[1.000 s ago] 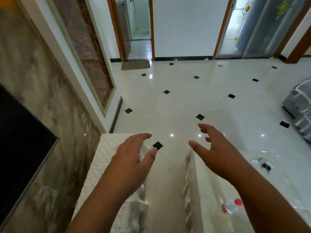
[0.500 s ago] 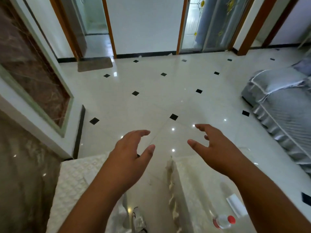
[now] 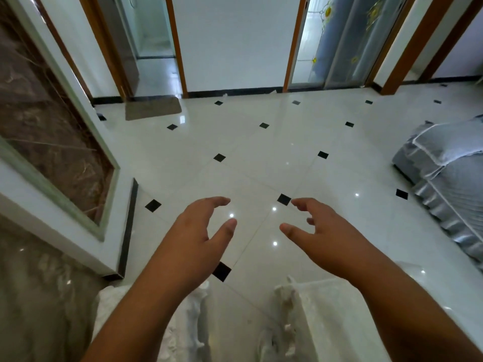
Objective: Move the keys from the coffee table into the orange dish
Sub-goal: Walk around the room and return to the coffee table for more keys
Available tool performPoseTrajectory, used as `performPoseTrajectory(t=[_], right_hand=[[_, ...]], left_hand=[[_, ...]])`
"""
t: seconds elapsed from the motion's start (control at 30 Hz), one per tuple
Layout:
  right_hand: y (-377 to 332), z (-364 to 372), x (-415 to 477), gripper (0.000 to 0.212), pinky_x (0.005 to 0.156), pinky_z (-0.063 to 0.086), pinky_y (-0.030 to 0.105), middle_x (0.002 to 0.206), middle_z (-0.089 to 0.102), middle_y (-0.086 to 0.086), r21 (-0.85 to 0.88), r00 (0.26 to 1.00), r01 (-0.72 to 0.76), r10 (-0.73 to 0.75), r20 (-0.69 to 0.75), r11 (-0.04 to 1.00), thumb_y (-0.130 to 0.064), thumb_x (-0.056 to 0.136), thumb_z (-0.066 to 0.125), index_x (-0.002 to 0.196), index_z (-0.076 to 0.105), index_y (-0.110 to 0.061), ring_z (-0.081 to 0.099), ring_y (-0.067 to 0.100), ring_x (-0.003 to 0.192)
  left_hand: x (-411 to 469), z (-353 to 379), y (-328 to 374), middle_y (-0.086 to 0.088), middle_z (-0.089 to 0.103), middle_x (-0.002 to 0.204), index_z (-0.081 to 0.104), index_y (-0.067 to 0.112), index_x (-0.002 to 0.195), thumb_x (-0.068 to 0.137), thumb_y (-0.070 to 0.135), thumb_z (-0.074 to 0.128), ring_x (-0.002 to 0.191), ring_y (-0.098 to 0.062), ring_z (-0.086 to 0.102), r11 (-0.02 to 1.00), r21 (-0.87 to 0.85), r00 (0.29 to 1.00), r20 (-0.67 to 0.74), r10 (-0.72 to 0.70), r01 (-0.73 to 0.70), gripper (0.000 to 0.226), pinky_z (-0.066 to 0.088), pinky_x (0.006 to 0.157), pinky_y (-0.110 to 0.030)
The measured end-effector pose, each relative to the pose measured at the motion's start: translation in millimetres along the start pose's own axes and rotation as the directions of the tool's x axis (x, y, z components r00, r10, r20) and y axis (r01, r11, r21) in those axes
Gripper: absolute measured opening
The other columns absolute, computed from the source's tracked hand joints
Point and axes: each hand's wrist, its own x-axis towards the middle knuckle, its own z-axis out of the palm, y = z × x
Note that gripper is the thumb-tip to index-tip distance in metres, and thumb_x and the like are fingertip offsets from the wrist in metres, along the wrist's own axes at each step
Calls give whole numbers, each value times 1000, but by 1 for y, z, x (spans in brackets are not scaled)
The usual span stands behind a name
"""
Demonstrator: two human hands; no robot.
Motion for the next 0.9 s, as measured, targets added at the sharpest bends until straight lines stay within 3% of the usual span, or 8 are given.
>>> performPoseTrajectory(t=[0.17,0.33,0.47,0.63,0.73,0.9], right_hand=[[-18,1,68,69,88,42,30,150,39,-9,-2,999,32,-32,-11,999,-63,84,58,145,35,-40,49,5,103],[-32,1,147,70,87,41,31,151,37,-7,47,998,70,-70,7,996,-61,85,58,147,32,-39,50,8,108],[-36,-8,221,70,87,39,29,153,35,-8,73,995,98,-100,28,993,-60,86,58,147,31,-38,51,13,121],[-35,-39,313,67,85,39,29,147,41,-11,109,994,105,-103,-22,989,-63,84,58,144,35,-41,48,4,104],[-27,-56,357,67,85,38,29,146,42,-11,105,994,103,-99,-41,989,-63,84,58,143,36,-40,48,4,103],[-11,-80,398,66,90,43,30,146,41,-10,136,999,30,-25,-44,990,-60,85,60,144,36,-40,48,6,105]], left_hand=[[51,-10,-11,32,37,118,40,52,132,87,60,49,90,20,42,999,1,999,-20,-38,38,47,31,66,-5],[119,-18,-19,31,39,122,40,51,132,87,60,48,91,23,43,998,51,999,-24,-46,47,47,33,68,-7],[185,-20,-19,38,37,113,39,54,131,86,62,47,88,33,37,993,110,997,-58,-46,52,46,29,70,-7],[280,-15,-8,39,35,109,39,56,129,85,62,48,86,33,36,992,111,997,-57,-50,56,45,31,67,-8],[327,-4,-2,33,35,117,39,55,131,87,60,47,88,38,31,993,118,997,-71,-19,27,45,30,67,-7],[379,9,2,33,35,120,39,54,131,87,61,48,89,29,35,995,97,1000,-3,-8,8,46,29,71,-5]])
